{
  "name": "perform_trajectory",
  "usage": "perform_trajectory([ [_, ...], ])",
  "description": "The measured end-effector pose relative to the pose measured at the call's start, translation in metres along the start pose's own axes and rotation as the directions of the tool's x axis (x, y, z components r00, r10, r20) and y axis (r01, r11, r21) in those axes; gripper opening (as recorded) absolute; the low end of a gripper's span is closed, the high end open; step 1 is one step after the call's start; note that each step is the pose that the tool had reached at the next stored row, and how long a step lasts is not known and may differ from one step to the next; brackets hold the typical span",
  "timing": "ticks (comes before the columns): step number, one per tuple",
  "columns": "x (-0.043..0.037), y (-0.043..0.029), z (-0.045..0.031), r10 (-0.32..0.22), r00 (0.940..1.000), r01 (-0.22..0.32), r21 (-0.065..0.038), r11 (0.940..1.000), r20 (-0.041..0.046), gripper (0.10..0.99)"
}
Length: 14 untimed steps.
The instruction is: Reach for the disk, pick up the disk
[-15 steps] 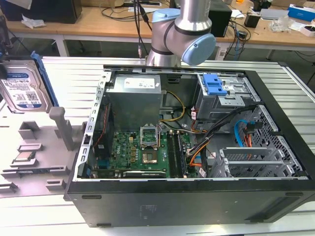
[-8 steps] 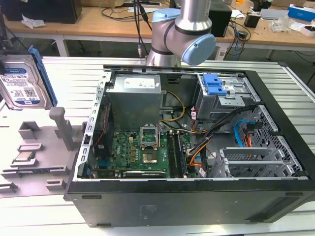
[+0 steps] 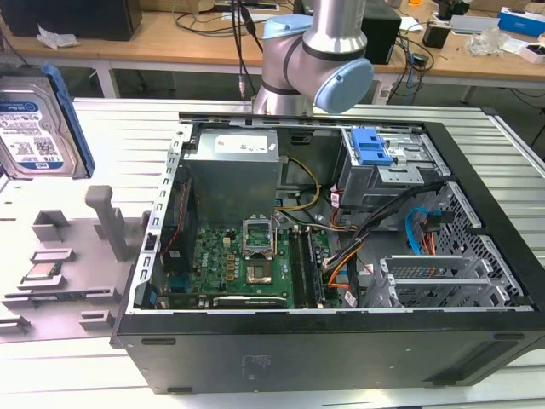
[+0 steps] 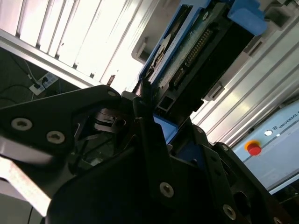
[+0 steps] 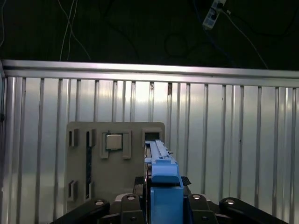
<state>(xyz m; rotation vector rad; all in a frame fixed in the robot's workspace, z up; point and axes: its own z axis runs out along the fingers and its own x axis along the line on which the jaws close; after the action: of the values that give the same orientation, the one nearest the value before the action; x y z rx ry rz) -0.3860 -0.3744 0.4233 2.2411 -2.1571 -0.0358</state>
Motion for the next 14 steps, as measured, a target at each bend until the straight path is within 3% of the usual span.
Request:
perform_trajectory([
  [8, -0.0001, 0.0005, -0.0198, 0.000, 1.0000, 0.000, 0.000, 1.0000, 0.0000, 0.369],
  [14, -0.0001, 0.0010, -0.0428, 0.000, 1.0000, 0.000, 0.000, 1.0000, 0.0000, 0.369],
])
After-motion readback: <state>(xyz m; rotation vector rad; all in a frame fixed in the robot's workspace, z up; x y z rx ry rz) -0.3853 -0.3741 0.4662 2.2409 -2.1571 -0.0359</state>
